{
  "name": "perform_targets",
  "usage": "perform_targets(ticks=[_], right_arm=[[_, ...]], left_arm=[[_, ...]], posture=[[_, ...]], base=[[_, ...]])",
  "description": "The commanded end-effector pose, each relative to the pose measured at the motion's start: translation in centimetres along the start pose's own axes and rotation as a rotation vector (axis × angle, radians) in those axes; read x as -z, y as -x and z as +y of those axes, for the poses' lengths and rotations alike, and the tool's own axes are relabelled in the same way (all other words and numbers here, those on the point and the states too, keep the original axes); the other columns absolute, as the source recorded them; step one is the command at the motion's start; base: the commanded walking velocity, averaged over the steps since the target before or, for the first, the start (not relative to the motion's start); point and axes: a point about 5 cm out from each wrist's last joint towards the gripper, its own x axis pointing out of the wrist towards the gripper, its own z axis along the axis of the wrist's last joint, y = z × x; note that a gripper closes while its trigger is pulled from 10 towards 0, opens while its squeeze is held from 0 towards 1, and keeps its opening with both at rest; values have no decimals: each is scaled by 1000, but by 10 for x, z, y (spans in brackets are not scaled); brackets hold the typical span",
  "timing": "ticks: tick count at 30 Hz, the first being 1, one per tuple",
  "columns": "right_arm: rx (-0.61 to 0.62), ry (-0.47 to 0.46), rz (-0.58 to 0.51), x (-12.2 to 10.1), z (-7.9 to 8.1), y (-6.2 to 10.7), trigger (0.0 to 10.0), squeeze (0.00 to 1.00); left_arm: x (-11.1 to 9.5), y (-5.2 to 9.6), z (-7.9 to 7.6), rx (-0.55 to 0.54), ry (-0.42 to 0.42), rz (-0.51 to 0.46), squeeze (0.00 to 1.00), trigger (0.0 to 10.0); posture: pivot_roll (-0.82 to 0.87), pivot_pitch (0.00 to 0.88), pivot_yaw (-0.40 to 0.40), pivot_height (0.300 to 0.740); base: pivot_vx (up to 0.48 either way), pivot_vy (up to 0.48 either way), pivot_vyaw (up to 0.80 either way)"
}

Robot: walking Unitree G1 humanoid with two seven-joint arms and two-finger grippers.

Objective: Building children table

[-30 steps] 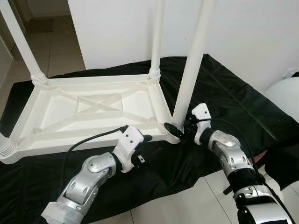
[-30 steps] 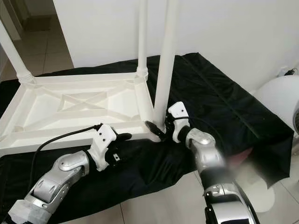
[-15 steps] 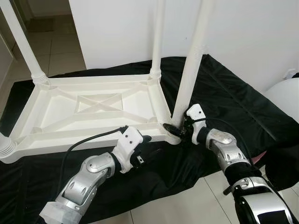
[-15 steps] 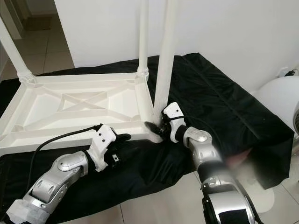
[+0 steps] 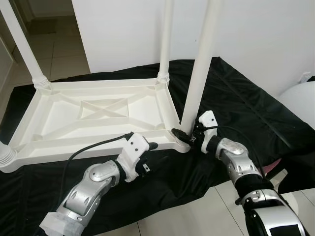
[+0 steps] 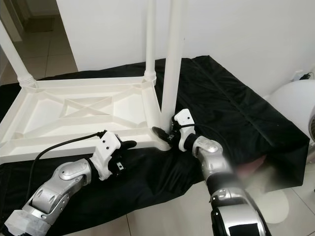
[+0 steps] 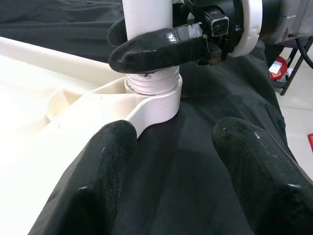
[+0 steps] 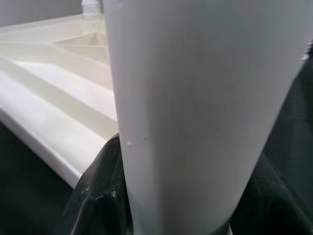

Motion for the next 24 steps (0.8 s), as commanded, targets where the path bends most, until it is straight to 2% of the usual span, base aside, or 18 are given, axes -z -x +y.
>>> perform_targets(ticks=[1,7,12,14,15,17,18,19,20,22,23,24], right_arm=[[-5,-6,8,3,7,-2,10000,0],[143,-19,-29,-4,20,-8,10000,0],[210,-28,-51,-9,30,-8,10000,0],[294,-65,-52,-11,38,-8,10000,0],[294,-65,-52,-11,38,-8,10000,0],[379,-112,-49,-12,44,-8,10000,0],[474,-147,-42,-9,47,-8,10000,0],[474,-147,-42,-9,47,-8,10000,0],[564,-186,-43,-8,49,-6,10000,0],[564,-186,-43,-8,49,-6,10000,0],[708,-244,-22,-2,53,-4,10000,0],[708,-244,-22,-2,53,-4,10000,0]], left_arm=[[-3,0,-5,95,-17,-7,0,10000],[-4,-2,-7,98,-3,-20,0,10000],[-4,-1,-7,97,0,-23,0,10000],[-4,-1,-9,97,6,-23,0,10000],[-4,-1,-9,97,6,-23,0,10000],[-3,-1,-10,96,11,-24,0,10000],[-2,-1,-10,95,15,-22,0,10000],[-2,-1,-10,95,15,-22,0,10000],[-2,-1,-11,94,16,-22,0,10000],[-2,-1,-11,94,16,-22,0,10000],[-2,-1,-11,94,20,-24,0,10000],[-2,-1,-11,94,20,-24,0,10000]], posture=[[-65,0,6,740],[-77,0,10,740],[-82,0,9,740],[-83,0,5,740],[-83,0,5,740],[-85,0,4,740],[-85,0,4,740],[-85,0,4,740],[-87,0,3,740],[-87,0,3,740],[-85,3,3,740],[-85,3,3,740]], base=[[0,0,0],[0,0,0],[0,0,0],[0,0,0],[0,0,0],[0,0,0],[0,0,0],[0,0,0],[0,0,0],[0,0,0],[0,0,0],[0,0,0]])
